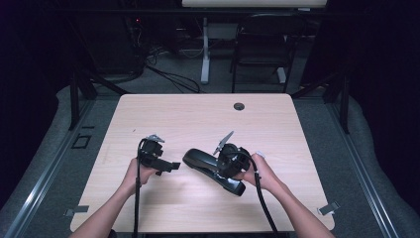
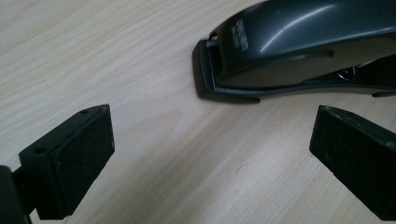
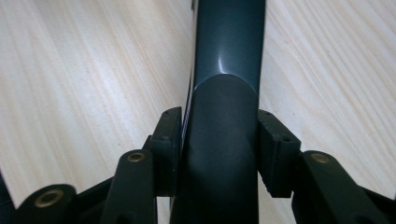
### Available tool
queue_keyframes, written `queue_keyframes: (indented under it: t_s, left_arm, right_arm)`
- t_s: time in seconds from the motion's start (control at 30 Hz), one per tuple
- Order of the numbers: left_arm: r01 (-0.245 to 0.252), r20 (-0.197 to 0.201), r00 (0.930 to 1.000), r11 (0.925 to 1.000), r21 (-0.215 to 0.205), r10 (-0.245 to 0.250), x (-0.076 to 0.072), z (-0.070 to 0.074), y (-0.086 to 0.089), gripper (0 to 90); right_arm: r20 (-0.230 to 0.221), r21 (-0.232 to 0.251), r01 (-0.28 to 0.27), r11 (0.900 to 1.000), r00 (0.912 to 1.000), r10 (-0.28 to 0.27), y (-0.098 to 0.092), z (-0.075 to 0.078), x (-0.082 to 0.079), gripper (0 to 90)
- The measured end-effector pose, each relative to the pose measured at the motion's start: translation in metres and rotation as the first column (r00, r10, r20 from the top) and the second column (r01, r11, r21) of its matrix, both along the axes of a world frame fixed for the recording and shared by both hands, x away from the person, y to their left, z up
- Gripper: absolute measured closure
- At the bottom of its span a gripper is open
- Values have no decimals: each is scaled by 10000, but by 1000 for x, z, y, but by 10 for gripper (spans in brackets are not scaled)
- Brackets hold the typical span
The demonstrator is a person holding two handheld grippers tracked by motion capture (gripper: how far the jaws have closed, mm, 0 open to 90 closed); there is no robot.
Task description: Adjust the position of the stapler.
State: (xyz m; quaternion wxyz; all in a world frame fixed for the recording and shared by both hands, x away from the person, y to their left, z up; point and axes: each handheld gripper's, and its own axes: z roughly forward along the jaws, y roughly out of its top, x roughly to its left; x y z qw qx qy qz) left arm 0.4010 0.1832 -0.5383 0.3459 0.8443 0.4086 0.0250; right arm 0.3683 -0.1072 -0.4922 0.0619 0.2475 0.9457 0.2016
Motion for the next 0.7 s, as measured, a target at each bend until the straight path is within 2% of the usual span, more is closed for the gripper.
queue_keyframes:
  t_s: [0.13,0.23,0.33,0.43,0.47,0.57,0.63,0.67,0.7]
  left_arm:
    - [538,308,9981,9985,-26,-537,-3,1,-4,3]
    - [975,696,9928,9952,-1,-972,-5,2,-7,6]
    - [1345,1085,9855,9904,-321,-1304,-5,3,-15,8]
    - [1769,1382,9752,9841,-174,-1729,-1,1,-25,1]
    - [1902,1398,9726,9816,-189,-1858,1,-1,-28,0]
    - [2046,1583,9673,9785,-263,-1980,4,-3,-31,0]
    - [2195,2052,9569,9745,-464,-2058,4,0,-31,45]
    - [2427,2260,9481,9682,-603,-2236,4,1,-31,99]
    - [2562,2341,9434,9644,-653,-2348,4,1,-32,163]
  right_arm:
    - [52,58,-400,9992,9992,399,-1,1,-1,580]
    - [-29,73,-532,9986,9986,532,-2,2,0,577]
    - [-92,114,-537,9985,9985,538,-3,2,1,569]
    - [48,288,-475,9985,9989,473,-7,7,-2,543]
    - [181,143,-391,9991,9991,388,-8,10,-3,526]
    - [327,112,-163,9998,9993,159,-13,13,-9,504]
    - [299,-60,-153,9999,9994,155,-16,13,-12,496]
    - [275,-112,-142,9998,9995,145,-17,13,-14,495]
    - [260,-128,-119,9998,9996,122,-19,13,-15,496]
